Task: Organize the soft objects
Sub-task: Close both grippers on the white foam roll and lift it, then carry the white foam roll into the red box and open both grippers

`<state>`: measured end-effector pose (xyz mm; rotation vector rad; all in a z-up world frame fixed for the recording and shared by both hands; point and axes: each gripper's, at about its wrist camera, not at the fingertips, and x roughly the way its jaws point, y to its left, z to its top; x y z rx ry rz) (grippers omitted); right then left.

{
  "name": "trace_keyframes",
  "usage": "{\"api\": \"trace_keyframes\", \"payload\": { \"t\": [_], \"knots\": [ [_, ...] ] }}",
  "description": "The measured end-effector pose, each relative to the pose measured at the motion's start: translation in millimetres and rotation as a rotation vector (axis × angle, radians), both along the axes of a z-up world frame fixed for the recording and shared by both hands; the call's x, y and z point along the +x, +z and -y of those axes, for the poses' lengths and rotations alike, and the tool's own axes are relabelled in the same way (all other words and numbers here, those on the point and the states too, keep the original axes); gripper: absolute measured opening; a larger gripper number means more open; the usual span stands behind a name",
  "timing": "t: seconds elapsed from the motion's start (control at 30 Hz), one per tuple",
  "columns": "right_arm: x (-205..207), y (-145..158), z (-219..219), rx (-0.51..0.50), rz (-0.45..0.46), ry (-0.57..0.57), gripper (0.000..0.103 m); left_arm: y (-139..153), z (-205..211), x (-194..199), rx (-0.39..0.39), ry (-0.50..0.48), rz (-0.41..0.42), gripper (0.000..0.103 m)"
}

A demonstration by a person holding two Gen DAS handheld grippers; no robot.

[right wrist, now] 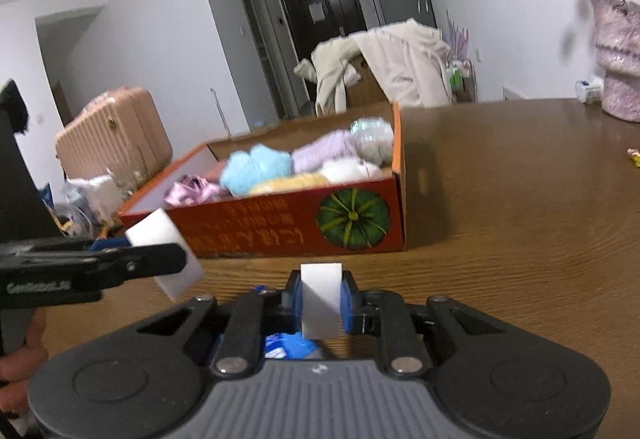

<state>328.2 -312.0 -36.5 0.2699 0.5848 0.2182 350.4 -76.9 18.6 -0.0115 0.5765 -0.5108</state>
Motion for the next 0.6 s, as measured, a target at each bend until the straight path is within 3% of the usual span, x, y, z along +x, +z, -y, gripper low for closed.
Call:
{"api": "trace_keyframes", "payload": {
  "t": [0.27,0.6],
  "knots": [
    [-67.4,34.4,-6.4,0.013,0.07,0.022,0.018,24.2,-14.6,-75.8,-0.04,0.05,0.03,0.055],
    [-135.9,68.6,-18.4,0.011,0.162,0.054,0.018,56.2,-25.1,-147.5,-0.063,0.072,0.132,0.055]
  ]
}}
